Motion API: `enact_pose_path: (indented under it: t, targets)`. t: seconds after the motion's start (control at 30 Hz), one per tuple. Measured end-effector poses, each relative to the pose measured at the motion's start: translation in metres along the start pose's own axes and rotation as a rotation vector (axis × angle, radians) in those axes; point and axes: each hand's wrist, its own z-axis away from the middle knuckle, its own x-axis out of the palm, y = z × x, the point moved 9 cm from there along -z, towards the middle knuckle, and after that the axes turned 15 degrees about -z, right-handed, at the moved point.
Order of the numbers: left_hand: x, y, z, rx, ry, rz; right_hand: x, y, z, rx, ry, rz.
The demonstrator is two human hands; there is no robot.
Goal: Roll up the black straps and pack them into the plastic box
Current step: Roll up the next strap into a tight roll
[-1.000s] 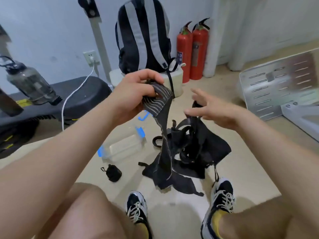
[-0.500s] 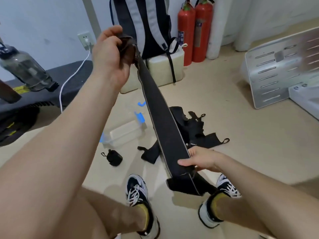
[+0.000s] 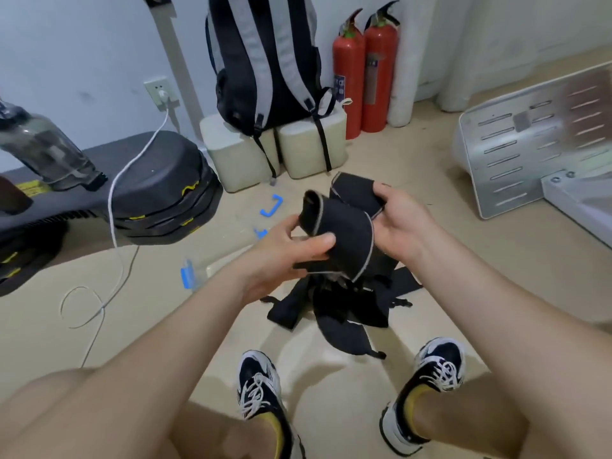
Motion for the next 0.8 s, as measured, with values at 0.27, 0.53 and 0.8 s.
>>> enact_pose_path:
  t: [0.27,0.53,0.8]
  targets:
    - [-0.035,0.039,0.019,0.153,0.287,0.337,0.05,-0.042,0.03,-0.275,0.021,0.26]
    - [-0.063,0.037,0.03,0.017,0.455,0.02,0.051,-0.028,0.061,-0.15,-0.032,0.227]
    - [-0.047,0.101,0.05,0.492,0.513,-0.712,0.086,-0.009,0.084,-0.096,-0.199,0.32]
